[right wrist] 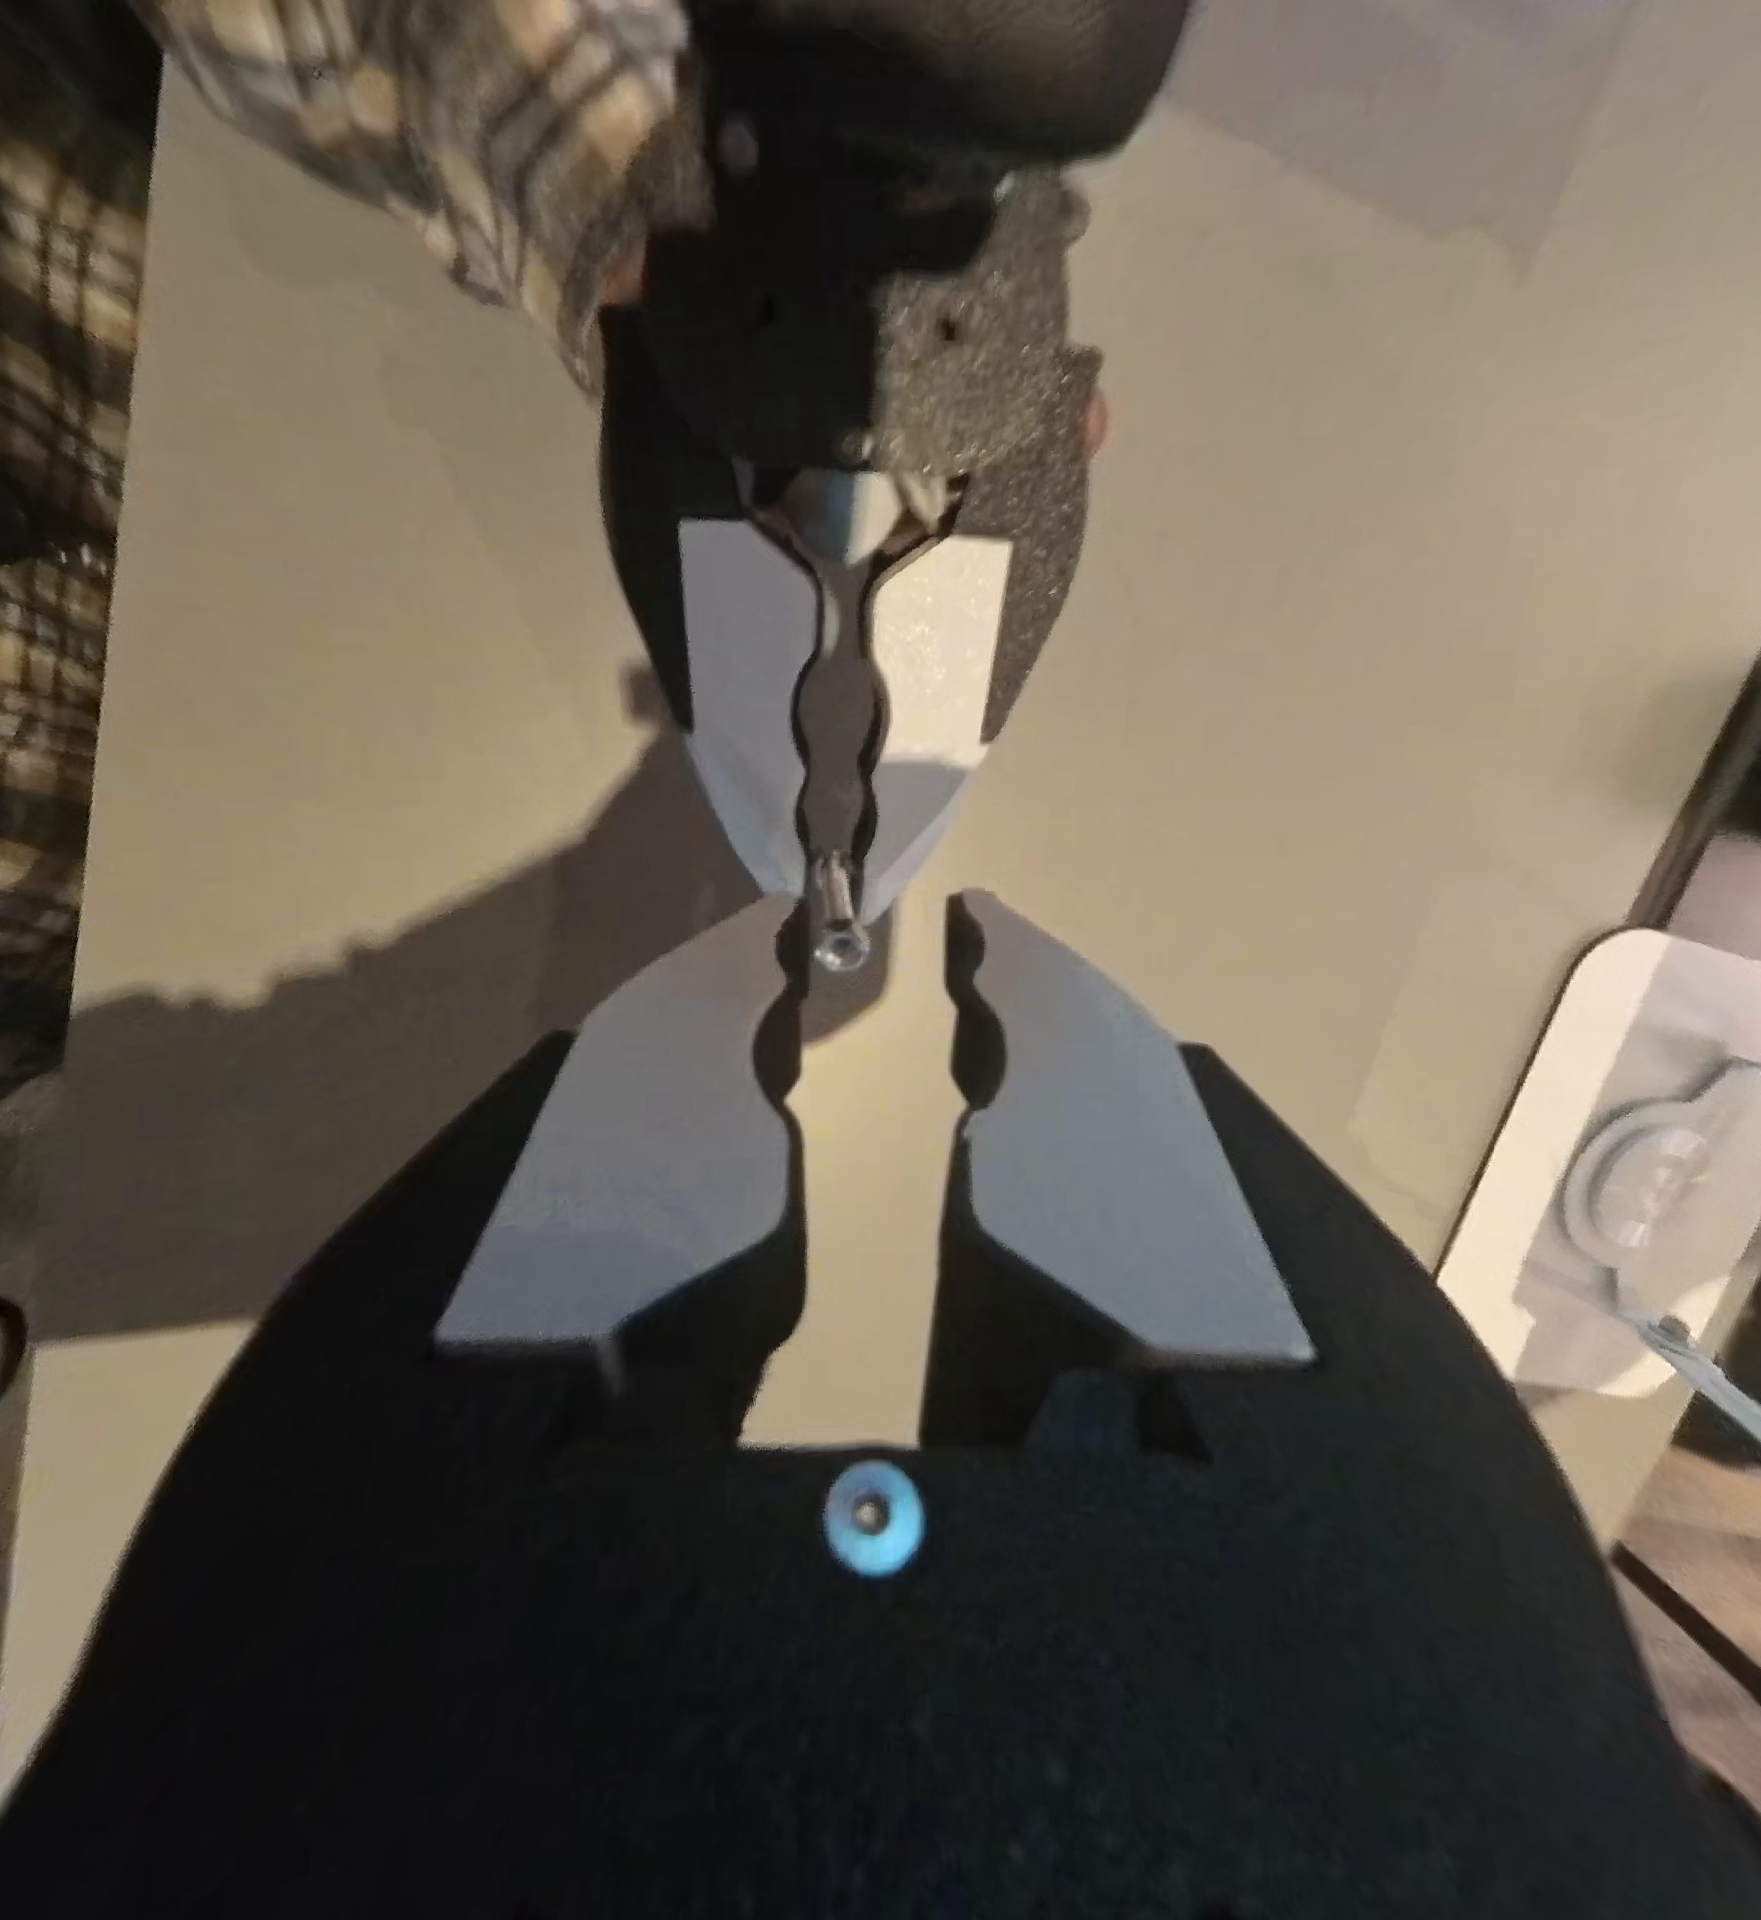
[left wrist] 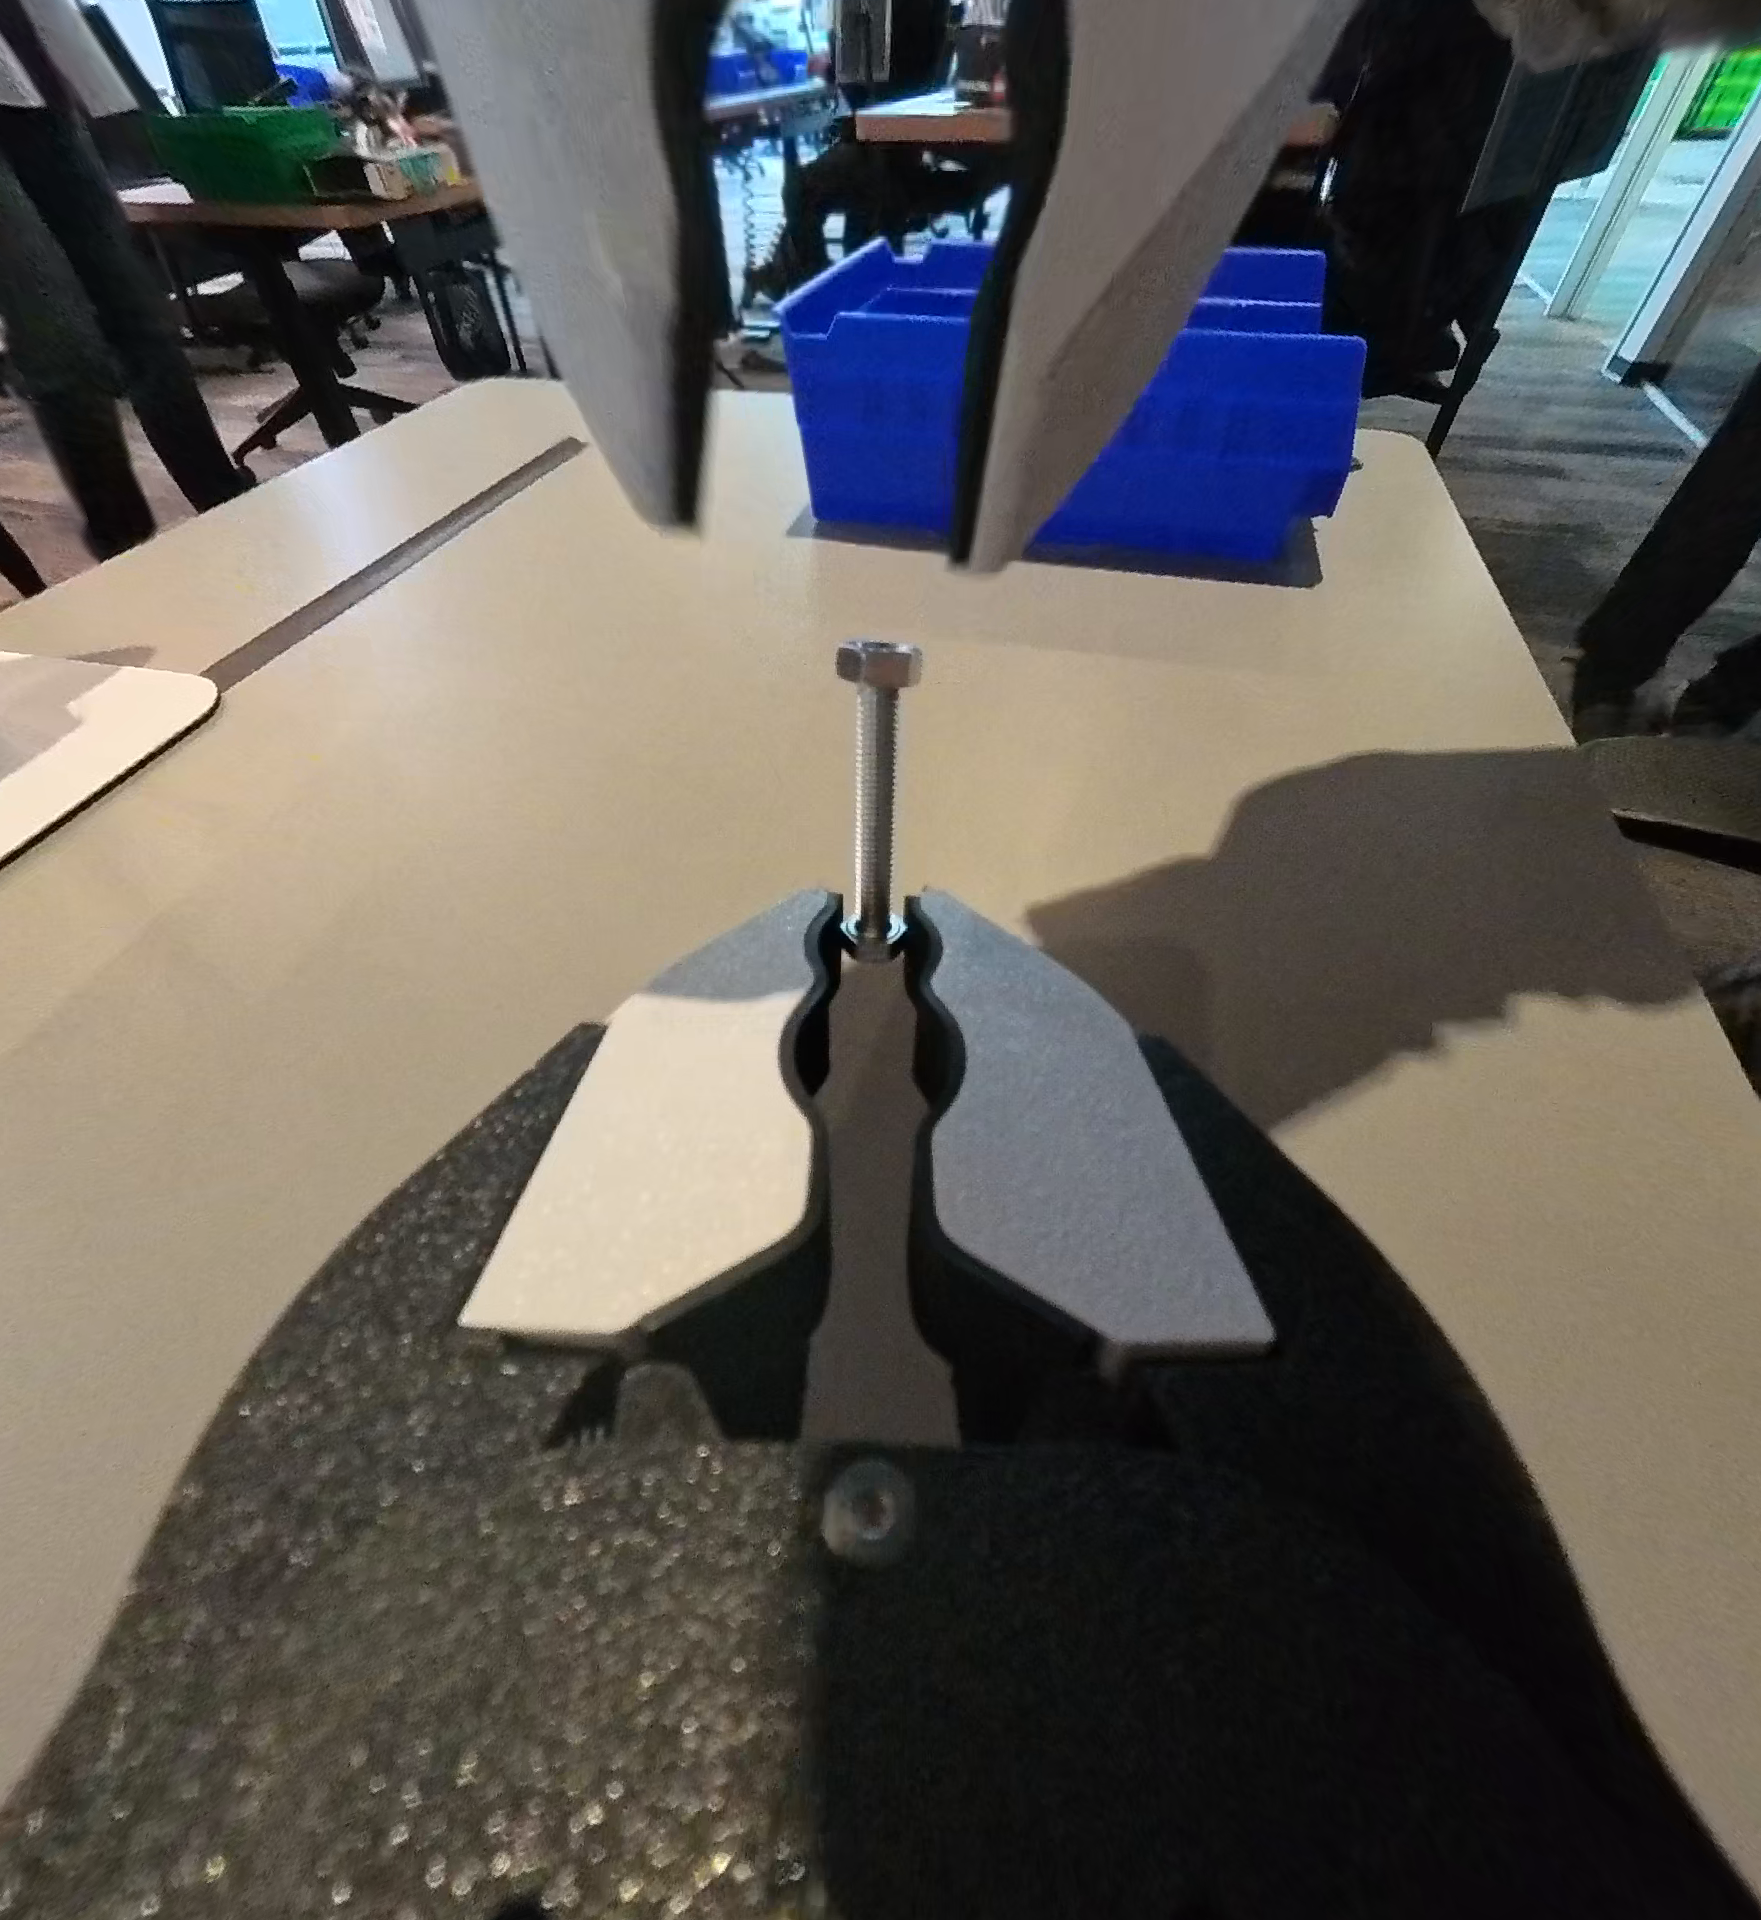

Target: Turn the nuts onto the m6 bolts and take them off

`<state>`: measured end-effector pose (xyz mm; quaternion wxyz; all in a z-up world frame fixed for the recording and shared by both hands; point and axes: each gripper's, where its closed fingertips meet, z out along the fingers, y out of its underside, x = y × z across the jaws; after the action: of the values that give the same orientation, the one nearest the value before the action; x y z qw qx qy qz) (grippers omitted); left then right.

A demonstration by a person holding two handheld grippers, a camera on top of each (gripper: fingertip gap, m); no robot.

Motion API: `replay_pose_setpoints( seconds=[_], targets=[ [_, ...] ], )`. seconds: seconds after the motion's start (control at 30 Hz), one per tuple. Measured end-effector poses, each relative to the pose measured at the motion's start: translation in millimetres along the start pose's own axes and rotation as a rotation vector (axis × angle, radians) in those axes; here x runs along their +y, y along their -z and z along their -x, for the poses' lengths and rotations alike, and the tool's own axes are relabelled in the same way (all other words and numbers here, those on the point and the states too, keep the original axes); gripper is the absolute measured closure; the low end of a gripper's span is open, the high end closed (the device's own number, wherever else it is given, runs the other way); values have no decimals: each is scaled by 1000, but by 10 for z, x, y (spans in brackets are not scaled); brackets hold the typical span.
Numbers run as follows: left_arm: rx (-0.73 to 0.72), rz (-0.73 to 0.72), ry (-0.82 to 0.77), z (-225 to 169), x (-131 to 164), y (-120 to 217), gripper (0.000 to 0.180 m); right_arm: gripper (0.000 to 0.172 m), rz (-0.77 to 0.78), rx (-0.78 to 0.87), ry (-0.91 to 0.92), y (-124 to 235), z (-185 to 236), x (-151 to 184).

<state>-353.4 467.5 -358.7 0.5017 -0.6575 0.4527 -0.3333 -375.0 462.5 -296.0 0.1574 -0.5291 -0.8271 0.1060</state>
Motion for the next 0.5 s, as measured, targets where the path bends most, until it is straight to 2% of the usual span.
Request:
replay_pose_setpoints(
  seconds=[0.1,0.23,0.3,0.37,0.5],
  targets=[
    [3,-19,11,9,-28,23,170,119,-262,59,-99,182,-86,-136],
    [14,-50,24,6,-77,51,170,81,-711,143,-249,367,-107,-187],
    [25,-66,37,0,-96,60,170,77,-913,171,-302,382,-44,-164],
    [38,-84,53,-7,-120,72,170,76,-1052,192,-346,369,19,-122],
    [65,-121,85,-21,-172,99,170,78,-1192,186,-370,299,130,-92]
  ],
)
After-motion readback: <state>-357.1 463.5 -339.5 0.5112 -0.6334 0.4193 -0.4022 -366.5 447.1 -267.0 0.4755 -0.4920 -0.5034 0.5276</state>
